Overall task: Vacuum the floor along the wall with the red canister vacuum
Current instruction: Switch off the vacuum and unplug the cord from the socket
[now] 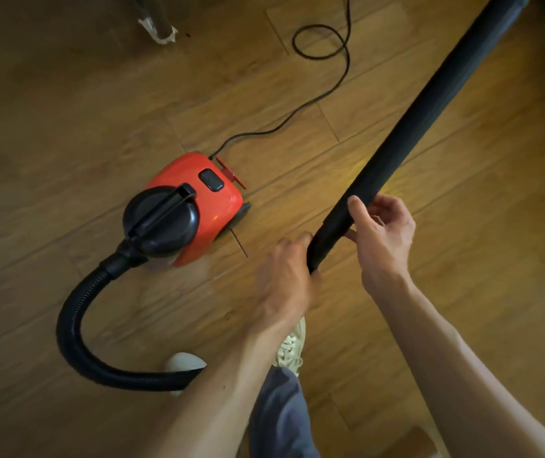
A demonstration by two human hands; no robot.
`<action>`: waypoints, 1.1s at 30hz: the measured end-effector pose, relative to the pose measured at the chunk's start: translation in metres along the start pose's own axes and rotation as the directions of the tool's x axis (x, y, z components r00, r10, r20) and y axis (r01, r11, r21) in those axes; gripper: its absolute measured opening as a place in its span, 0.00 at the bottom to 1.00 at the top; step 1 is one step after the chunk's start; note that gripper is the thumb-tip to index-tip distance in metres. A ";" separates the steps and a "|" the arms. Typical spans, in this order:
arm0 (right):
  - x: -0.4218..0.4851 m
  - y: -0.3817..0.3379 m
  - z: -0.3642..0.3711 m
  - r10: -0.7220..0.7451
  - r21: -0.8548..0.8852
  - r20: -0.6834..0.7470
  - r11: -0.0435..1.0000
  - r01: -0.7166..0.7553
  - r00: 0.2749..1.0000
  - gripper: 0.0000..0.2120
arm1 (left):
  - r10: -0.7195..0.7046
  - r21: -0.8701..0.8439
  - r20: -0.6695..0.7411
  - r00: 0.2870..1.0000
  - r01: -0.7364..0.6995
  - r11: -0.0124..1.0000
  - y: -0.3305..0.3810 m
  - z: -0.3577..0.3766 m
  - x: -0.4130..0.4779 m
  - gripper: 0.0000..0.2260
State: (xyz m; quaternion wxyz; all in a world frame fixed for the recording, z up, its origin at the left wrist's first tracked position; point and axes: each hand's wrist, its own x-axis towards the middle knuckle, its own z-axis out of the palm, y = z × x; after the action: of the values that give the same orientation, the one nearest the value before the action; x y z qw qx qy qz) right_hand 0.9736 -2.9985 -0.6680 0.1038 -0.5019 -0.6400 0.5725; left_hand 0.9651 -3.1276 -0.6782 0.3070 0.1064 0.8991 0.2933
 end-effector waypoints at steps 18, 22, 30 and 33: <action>-0.049 0.133 0.040 0.505 0.015 0.119 0.860 -0.510 0.855 0.10 | -0.295 0.253 0.283 0.913 0.226 0.941 -0.116 0.036 -0.037 0.20; -0.064 0.180 0.079 0.576 -0.057 0.150 0.816 -0.575 0.803 0.12 | -0.401 0.164 0.257 0.879 0.369 0.915 -0.180 0.047 -0.045 0.21; -0.059 0.288 0.144 0.649 -0.161 0.108 0.759 -0.631 0.753 0.11 | -0.448 0.049 0.208 0.870 0.448 0.893 -0.287 0.095 -0.030 0.16; -0.058 0.317 0.161 0.661 -0.217 0.103 0.744 -0.631 0.744 0.10 | -0.428 0.073 0.207 0.880 0.422 0.903 -0.320 0.108 -0.025 0.14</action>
State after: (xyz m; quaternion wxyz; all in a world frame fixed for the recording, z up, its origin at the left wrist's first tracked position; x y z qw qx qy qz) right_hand 1.0533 -3.1942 -0.9595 -0.2003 -0.6480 -0.4781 0.5580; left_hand 1.0480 -3.3446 -0.9247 0.4592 -0.0580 0.8650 0.1939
